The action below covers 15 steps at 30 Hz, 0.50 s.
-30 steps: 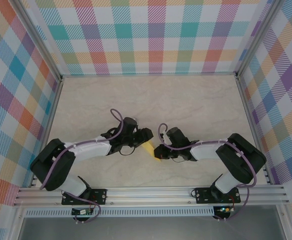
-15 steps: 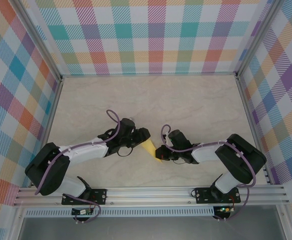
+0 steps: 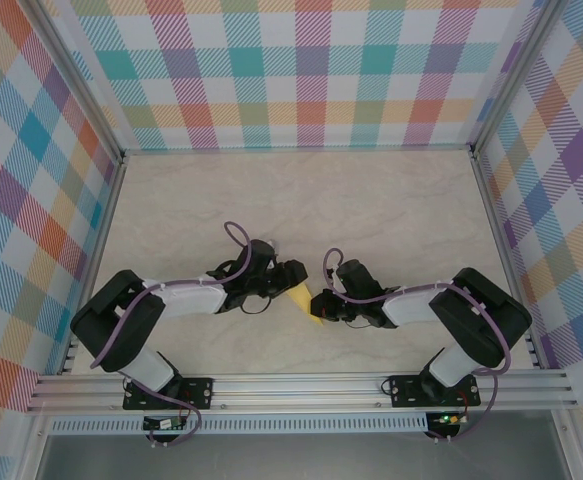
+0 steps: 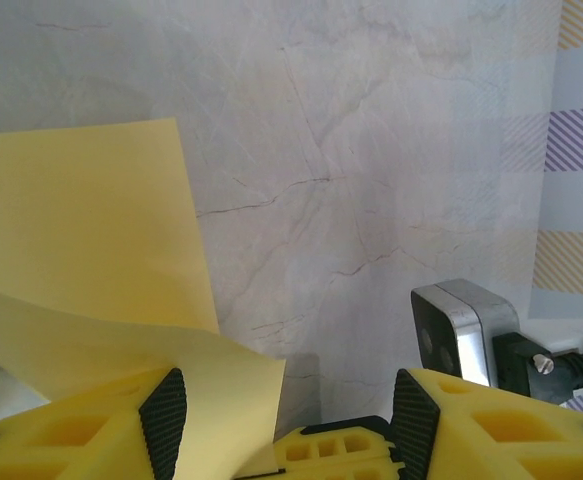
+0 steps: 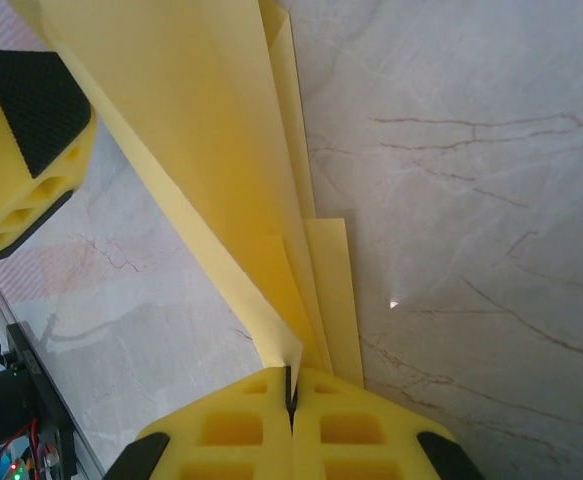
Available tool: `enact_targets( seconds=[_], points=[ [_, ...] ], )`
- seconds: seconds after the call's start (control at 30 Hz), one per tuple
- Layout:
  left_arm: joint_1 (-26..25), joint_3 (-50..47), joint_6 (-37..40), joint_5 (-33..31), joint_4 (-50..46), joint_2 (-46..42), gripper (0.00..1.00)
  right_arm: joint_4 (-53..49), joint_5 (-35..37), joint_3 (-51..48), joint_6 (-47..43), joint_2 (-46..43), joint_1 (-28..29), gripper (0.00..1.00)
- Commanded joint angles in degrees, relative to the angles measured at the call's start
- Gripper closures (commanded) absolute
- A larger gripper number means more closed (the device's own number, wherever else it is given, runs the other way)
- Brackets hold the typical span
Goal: Fold a paper plane with a square sheet of paper (pick it up from the middle)
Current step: Fold the wing for the fifth time at the center of the table.
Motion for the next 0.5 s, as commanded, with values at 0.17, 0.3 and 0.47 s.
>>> enact_targets(
  seconds=[0.17,0.3,0.47],
  points=[
    [-0.62,0.26,1.71,0.10,3.66,5.21,0.41,0.02,0.16,-1.52,2.25,2.15,-0.40,0.99],
    [-0.50,0.28,1.98,-1.41,4.15,6.64,0.41,-0.80,0.05,-1.14,1.86,2.15,-0.39,0.99],
    [-0.42,1.57,2.85,-0.95,3.93,8.37,0.40,-2.50,0.28,-0.74,1.16,1.66,-0.40,0.99]
  ],
)
